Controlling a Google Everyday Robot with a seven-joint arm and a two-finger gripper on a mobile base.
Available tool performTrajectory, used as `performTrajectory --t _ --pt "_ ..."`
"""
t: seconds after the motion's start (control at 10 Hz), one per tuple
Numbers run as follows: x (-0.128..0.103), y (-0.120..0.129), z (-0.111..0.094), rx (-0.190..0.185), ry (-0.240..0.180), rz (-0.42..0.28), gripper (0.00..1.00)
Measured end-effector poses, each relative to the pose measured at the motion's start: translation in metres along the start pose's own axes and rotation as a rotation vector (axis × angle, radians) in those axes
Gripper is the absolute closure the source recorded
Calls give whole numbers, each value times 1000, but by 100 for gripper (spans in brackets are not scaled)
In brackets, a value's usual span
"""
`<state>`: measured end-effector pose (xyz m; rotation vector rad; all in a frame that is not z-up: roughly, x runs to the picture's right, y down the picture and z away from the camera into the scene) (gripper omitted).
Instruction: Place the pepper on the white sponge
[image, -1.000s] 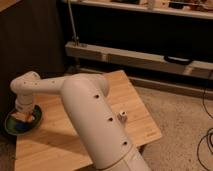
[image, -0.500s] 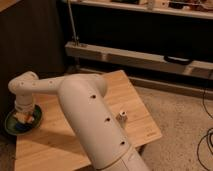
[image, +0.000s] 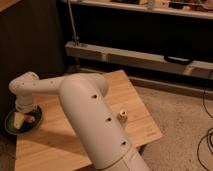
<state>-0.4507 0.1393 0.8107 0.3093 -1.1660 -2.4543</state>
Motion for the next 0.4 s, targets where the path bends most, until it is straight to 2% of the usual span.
performTrajectory --t 0.1,0.4 --pt "0 11 -15 -12 24 18 20" --pt "-6 42 -45 -12 91 99 20"
